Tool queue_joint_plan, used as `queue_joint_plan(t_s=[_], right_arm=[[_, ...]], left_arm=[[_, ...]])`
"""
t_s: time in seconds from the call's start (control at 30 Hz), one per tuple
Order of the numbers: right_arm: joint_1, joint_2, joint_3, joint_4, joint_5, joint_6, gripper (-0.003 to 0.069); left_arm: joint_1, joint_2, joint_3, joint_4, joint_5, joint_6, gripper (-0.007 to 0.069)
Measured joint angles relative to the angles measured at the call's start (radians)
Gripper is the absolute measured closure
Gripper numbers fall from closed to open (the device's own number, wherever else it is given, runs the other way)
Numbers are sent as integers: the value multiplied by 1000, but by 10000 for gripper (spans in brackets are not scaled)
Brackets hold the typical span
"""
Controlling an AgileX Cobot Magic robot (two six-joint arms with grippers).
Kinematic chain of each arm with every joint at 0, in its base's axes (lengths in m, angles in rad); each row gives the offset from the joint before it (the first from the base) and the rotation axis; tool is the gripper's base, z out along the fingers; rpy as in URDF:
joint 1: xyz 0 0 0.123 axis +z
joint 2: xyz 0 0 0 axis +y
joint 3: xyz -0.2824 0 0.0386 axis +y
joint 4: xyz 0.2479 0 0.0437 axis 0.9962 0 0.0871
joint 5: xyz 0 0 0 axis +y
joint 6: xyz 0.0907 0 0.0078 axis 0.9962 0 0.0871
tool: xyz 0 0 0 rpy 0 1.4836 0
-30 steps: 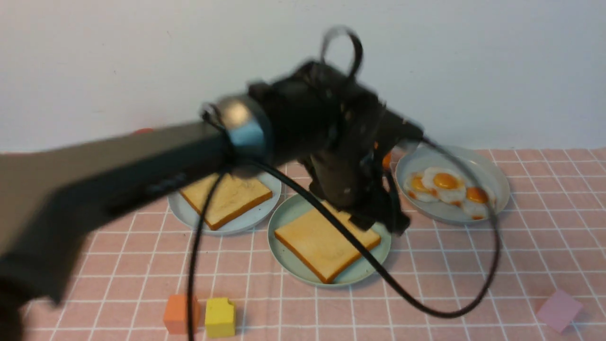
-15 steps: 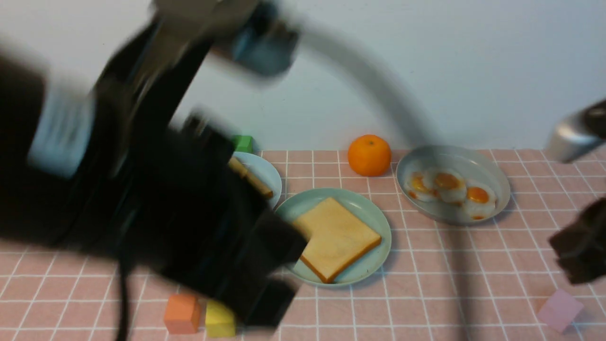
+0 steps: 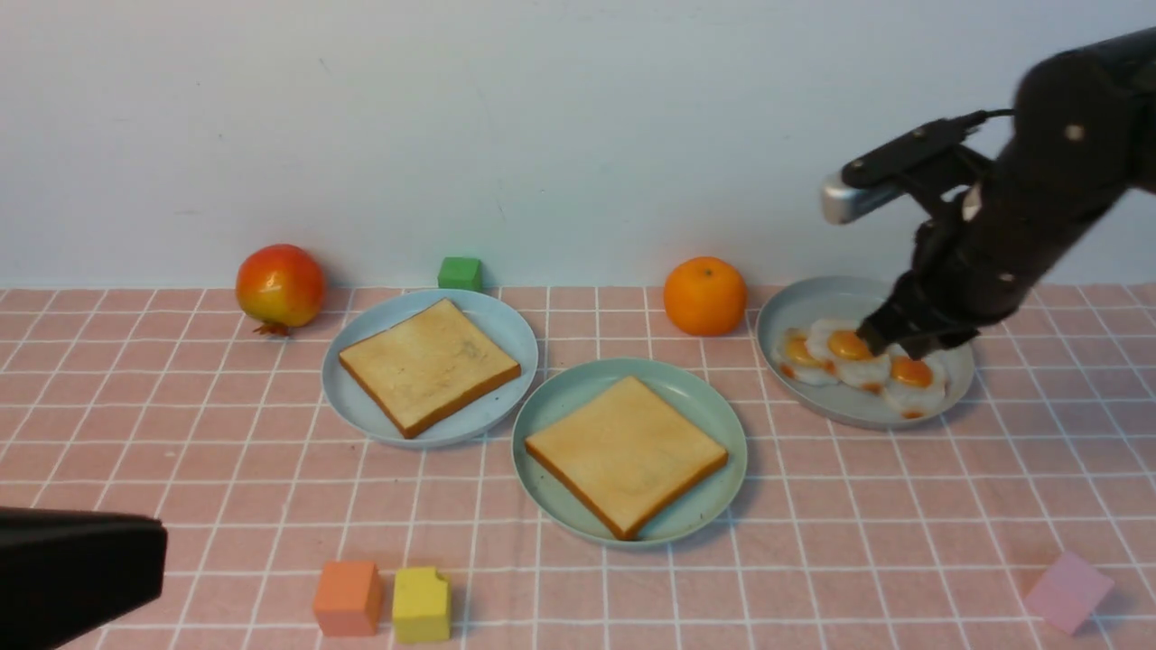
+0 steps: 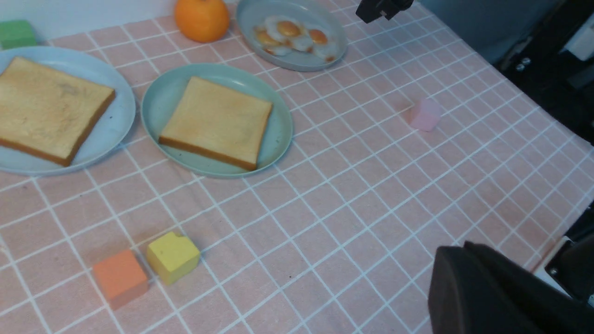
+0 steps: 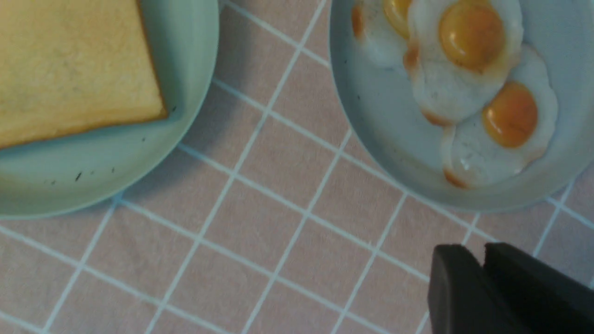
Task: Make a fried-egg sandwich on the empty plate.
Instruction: Use the right arm to grab a fried egg
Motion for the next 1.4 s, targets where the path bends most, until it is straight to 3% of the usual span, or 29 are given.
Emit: queue_joint_plan(t_s=[0.1,0.13,0.23,0.27,0.4,0.53,0.93,1.4], right_arm=[[-1,69,-49,-12,-5,-51,466],[-1,131,-90,-51,-11,-119,396],[-3,213,-119,-112,-60,-191,279],[-3,216,-119,-116,-65,-194,279],[-6,265,-126,-141,-132,-217,164],[-8,288,-127,-153,-141,-227,132],[-11,357,-129,-284,-209,-231,164],[-11,366,-136,-310,-226,-230,435]], left_arm=[[0,7,2,5,-2,-7,612],[0,11,2,6,-6,-9,612],[0,24,2,7,-6,-11,612],[0,24,2,7,-6,-11,612],[0,25,2,3,-6,-14,612],[0,25,2,1,-8,-14,612],[0,25,2,1,-32,-14,612],[0,25,2,-26,-42,-14,612]])
